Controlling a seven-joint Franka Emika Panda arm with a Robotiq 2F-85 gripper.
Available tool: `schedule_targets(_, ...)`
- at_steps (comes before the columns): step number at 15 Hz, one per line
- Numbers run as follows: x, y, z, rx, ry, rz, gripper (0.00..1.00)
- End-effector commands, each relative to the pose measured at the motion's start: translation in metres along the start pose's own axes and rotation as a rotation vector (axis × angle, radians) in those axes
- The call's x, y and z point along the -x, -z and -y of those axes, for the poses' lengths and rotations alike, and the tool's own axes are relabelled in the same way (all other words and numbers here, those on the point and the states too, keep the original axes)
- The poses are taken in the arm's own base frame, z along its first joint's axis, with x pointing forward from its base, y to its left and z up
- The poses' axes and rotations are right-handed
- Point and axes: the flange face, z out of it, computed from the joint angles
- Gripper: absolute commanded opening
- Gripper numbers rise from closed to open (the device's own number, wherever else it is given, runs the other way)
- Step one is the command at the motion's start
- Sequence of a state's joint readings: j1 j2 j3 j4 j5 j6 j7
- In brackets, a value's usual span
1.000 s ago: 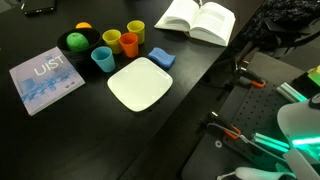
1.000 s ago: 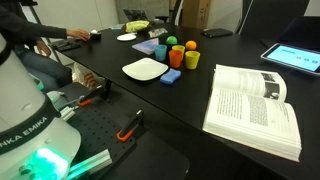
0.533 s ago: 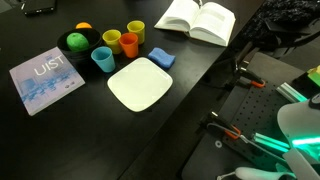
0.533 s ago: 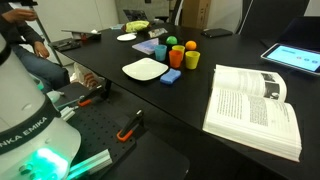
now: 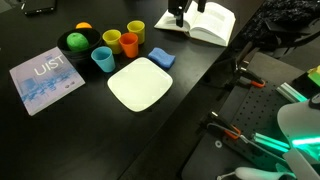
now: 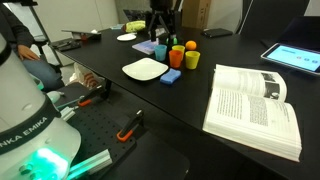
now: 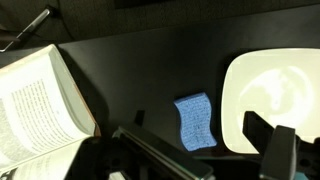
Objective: Clean the plate with the sponge
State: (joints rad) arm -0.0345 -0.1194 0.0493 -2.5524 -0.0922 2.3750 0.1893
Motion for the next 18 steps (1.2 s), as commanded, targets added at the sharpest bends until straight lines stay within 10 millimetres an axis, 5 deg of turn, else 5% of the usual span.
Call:
schedule_targets(1, -0.022, -0.052, 0.005, -0.070, -0.028, 0.005, 1.00)
schedule_targets(10, -0.059, -0.155, 0.027, -0.132, 0.050, -0.007, 1.00)
schedule_targets(18, -0.084, -0.191, 0.048, -0.148, 0.212, -0.057, 1.00)
